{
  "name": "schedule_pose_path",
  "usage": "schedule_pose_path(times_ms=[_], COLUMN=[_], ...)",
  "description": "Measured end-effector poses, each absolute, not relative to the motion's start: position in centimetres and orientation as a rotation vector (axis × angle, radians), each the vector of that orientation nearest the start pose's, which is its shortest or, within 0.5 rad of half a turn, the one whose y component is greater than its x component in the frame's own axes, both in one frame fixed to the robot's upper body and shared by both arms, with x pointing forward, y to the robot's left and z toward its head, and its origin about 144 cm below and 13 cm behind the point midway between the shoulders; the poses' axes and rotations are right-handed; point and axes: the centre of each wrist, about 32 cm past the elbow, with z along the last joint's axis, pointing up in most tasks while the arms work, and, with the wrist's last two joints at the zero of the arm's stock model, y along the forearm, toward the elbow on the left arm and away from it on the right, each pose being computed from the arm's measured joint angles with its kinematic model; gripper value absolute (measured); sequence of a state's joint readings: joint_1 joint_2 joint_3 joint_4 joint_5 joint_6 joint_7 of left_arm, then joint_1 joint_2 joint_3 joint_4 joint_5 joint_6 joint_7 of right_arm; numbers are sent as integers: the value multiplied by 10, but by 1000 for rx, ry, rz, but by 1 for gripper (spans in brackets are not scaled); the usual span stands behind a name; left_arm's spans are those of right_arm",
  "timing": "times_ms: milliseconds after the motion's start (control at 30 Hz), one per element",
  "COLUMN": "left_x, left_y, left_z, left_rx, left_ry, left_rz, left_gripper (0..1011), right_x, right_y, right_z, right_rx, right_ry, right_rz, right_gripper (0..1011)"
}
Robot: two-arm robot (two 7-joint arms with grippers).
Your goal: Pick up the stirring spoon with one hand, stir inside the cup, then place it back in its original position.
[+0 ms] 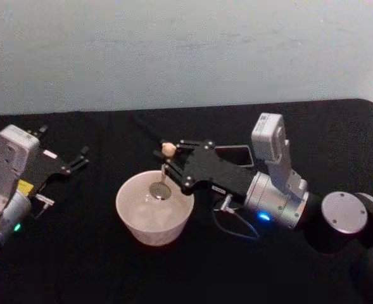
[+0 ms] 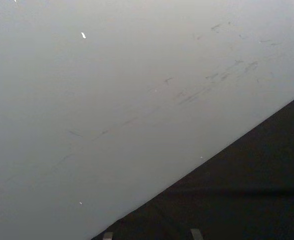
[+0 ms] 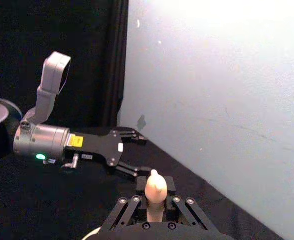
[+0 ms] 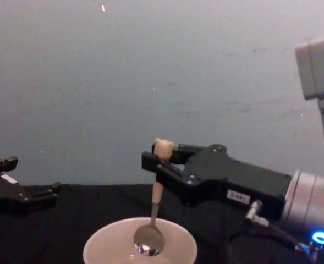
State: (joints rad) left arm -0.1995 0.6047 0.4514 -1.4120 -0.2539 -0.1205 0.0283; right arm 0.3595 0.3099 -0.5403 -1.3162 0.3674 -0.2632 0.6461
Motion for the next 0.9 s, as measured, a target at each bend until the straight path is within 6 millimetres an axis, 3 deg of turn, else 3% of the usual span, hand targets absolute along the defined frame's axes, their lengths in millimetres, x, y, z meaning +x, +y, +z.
schedule_pose_path(times_ms=[467, 900], left_x=[489, 489], left_y=[310, 310], left_z=[1140, 1140], left_rx=[304, 305], left_ry=[-285, -285], left_rz=[1248, 1248], left_gripper=[1001, 1001], right_x=[521, 512], right_y=[-206, -237], right_z=[1188, 1217], right_rx=[110, 144], right_ry=[-219, -255], right_rz=[-542, -584], right_gripper=[188, 188])
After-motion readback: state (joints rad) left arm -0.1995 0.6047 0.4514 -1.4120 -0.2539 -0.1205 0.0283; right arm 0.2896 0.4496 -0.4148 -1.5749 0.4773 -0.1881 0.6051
